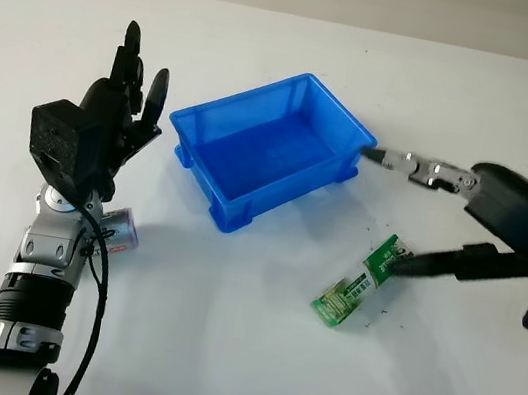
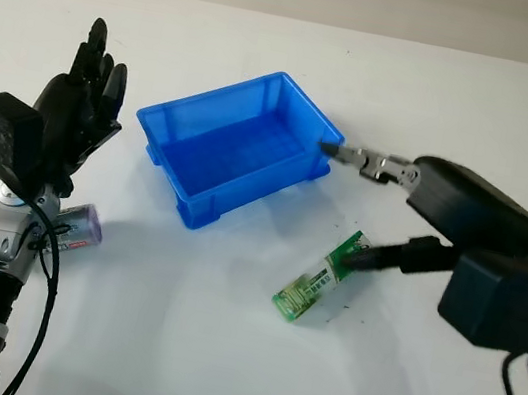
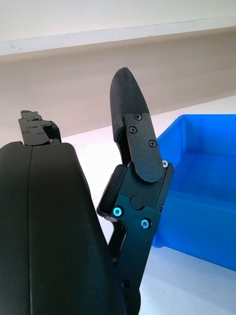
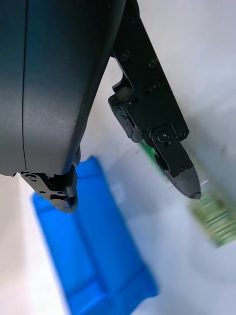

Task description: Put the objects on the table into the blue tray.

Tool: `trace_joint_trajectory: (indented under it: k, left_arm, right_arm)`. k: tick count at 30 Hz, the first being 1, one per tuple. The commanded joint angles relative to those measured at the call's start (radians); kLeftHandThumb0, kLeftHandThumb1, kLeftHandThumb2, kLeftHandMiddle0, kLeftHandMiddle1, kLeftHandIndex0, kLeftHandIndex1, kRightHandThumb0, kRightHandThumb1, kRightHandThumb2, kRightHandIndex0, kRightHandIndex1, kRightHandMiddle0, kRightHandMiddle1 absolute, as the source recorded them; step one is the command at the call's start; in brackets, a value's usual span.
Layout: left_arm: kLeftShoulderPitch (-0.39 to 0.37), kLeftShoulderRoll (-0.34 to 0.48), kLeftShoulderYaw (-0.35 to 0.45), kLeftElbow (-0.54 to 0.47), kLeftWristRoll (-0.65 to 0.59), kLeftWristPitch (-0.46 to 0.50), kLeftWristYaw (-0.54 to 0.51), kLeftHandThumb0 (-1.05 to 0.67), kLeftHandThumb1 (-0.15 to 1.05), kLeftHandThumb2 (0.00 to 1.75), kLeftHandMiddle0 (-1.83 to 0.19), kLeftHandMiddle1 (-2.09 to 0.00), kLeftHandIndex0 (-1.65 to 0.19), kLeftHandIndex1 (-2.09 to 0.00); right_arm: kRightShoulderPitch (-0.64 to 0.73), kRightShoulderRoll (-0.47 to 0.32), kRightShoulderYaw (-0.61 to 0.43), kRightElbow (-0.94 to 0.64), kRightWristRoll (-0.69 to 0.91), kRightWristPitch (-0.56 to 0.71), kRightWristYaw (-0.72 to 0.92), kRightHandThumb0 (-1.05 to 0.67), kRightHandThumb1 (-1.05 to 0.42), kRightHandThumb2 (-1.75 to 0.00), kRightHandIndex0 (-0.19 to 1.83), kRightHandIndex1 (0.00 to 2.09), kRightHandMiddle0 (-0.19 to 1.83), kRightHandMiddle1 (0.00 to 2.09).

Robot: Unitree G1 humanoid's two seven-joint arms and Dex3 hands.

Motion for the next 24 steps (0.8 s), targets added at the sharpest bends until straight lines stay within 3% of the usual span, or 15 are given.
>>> trace_joint_trajectory:
  k: [1,11,15,20,21,22,24]
  left_arm:
    - [0.001,0.0,-0.004,-0.008,0.002,-0.008,0.002,-0.76,1.05,0.64,0.19,0.0,0.19,0.0]
    - [0.003,0.0,-0.006,-0.011,0.002,-0.002,0.004,-0.77,1.05,0.64,0.19,0.0,0.19,0.0]
    - [0.003,0.0,-0.006,-0.01,0.002,-0.006,0.004,-0.78,1.05,0.63,0.19,0.0,0.19,0.0]
    - [0.004,-0.002,-0.008,-0.011,0.007,0.0,0.01,-0.78,1.05,0.63,0.19,0.0,0.19,0.0]
    - [0.005,-0.001,-0.01,-0.014,0.008,0.001,0.01,-0.77,1.05,0.63,0.19,0.0,0.19,0.0]
    - [0.005,-0.001,-0.011,-0.015,0.008,0.001,0.009,-0.77,1.05,0.64,0.19,0.0,0.19,0.0]
    - [0.004,-0.001,-0.01,-0.015,0.004,0.003,0.007,-0.76,1.05,0.64,0.19,0.0,0.19,0.0]
  right_arm:
    - [0.023,-0.032,-0.007,-0.04,-0.015,-0.016,0.016,-0.43,-0.77,-0.04,0.23,0.08,0.25,0.06]
    - [0.051,-0.022,0.058,-0.009,-0.177,-0.216,-0.051,-0.4,-0.75,-0.05,0.33,0.1,0.34,0.08]
    - [0.057,0.007,0.088,0.029,-0.181,-0.26,-0.084,-0.36,-0.76,-0.06,0.34,0.1,0.36,0.08]
    - [0.049,0.069,0.157,0.147,-0.22,-0.406,-0.183,-0.31,-0.79,-0.06,0.46,0.16,0.48,0.14]
    - [0.046,0.079,0.17,0.167,-0.234,-0.428,-0.201,-0.3,-0.79,-0.06,0.49,0.21,0.49,0.22]
    - [0.042,0.089,0.182,0.19,-0.249,-0.456,-0.222,-0.29,-0.81,-0.06,0.43,0.47,0.35,0.59]
    - [0.032,0.102,0.201,0.237,-0.281,-0.518,-0.27,-0.3,-0.83,-0.06,0.27,1.08,0.25,1.07]
